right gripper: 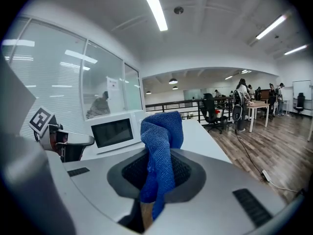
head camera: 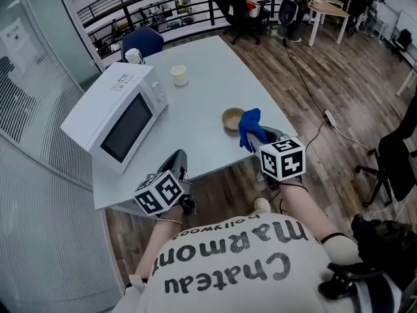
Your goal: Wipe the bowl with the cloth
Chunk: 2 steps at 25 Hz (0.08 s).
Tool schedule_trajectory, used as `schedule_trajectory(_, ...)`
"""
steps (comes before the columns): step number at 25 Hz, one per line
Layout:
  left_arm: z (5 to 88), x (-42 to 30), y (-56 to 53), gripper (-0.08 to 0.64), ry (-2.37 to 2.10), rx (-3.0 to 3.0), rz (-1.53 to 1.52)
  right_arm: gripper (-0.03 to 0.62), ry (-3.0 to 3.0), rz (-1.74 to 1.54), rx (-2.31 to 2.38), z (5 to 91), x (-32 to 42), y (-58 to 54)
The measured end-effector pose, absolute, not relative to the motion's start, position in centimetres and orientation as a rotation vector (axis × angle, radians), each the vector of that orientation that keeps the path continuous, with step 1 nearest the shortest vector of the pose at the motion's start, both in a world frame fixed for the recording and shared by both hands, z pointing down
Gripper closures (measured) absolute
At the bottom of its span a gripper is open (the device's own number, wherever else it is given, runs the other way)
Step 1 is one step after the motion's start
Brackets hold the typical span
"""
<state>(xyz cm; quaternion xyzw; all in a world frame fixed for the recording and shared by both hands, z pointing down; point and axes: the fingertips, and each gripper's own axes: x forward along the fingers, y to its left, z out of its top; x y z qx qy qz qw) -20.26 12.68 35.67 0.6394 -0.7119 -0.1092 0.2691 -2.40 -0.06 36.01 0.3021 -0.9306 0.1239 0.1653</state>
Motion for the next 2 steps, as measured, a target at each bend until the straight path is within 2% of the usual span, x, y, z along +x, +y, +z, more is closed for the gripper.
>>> schedule_trajectory(2,35.64,-20.67,13.44,0.569,-1.915,1.733,-0.294,0.534,-2.646,0.345,0.875,35.93,-2.71,0.65)
